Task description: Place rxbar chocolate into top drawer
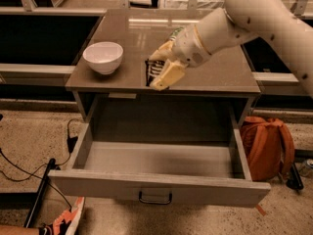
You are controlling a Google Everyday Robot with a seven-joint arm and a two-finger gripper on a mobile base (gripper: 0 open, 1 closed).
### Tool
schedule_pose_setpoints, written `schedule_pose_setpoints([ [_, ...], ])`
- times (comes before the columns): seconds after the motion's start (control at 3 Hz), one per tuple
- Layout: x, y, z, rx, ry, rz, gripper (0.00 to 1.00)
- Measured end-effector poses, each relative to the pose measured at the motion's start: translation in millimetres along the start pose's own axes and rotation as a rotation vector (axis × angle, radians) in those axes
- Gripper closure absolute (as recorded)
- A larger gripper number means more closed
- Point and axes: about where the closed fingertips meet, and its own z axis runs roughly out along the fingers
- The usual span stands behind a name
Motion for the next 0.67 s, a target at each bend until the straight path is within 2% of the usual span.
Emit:
schedule_pose_setpoints([
  [0.33, 7.3, 55.1, -1.1, -0.026, 0.042, -0.021, 1.00],
  [0.67, 23.8, 102.6, 14.6, -0.062, 0.130, -0.024, 1.00],
])
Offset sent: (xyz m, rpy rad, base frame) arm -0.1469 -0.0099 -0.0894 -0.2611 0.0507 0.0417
